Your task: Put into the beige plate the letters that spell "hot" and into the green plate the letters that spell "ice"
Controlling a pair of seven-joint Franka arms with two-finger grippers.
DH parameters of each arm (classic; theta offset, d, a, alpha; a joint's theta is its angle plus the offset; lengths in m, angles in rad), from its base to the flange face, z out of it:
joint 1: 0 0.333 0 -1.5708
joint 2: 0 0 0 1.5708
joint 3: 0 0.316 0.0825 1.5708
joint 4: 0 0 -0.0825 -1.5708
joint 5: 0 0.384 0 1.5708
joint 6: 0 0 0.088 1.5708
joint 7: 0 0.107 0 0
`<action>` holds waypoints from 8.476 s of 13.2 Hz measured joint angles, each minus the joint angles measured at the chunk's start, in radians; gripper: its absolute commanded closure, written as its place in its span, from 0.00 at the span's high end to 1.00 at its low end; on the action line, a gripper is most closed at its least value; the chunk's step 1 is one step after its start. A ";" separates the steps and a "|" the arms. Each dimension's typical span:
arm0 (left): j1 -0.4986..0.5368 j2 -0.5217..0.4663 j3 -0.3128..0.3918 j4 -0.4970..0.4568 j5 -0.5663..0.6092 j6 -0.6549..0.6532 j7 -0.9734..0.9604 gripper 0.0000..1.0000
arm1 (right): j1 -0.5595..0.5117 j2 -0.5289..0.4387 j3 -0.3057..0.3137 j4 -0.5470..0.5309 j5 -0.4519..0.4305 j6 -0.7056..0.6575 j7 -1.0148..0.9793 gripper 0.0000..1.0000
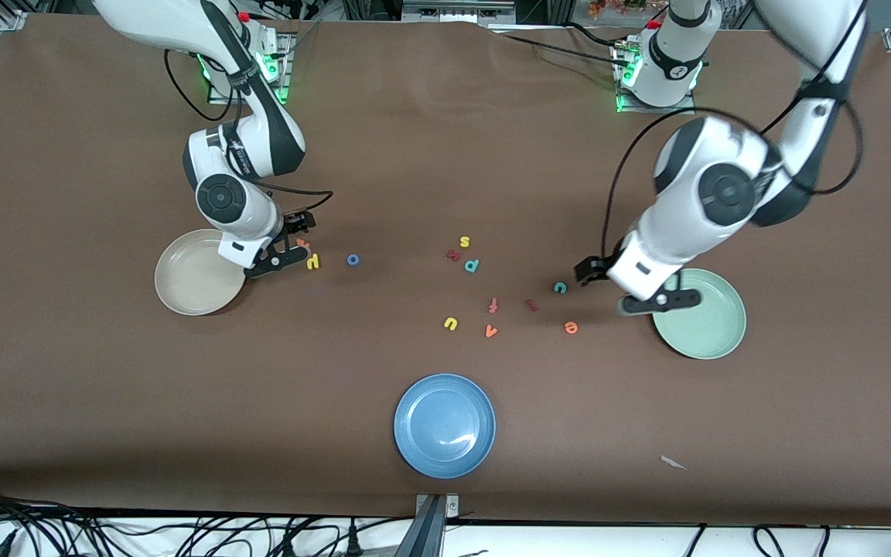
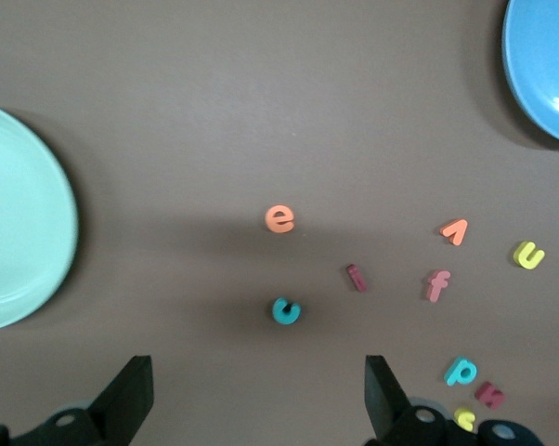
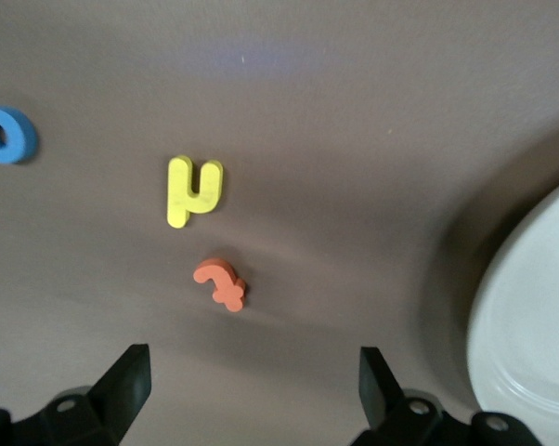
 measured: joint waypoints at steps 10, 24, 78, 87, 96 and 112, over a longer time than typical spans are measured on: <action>-0.048 0.172 0.000 -0.084 0.145 0.262 -0.059 1.00 | 0.001 0.028 0.030 -0.057 0.000 0.154 -0.003 0.78; -0.079 0.240 0.000 -0.139 0.255 0.321 -0.150 0.59 | 0.007 0.046 0.031 -0.059 0.000 0.205 -0.002 0.21; 0.024 0.304 -0.009 0.181 0.192 0.071 -0.150 1.00 | 0.013 0.134 0.024 0.174 0.012 0.075 0.099 0.91; -0.016 0.398 -0.003 0.216 0.192 0.111 -0.216 0.78 | 0.027 0.156 0.025 0.161 0.012 0.089 0.099 0.59; -0.034 0.424 0.007 0.218 0.203 0.131 -0.216 0.53 | 0.027 0.162 0.025 0.157 0.012 0.114 0.099 0.42; -0.032 0.429 0.010 0.236 0.258 0.129 -0.232 0.13 | 0.025 0.043 -0.108 0.176 0.012 -0.043 0.105 0.00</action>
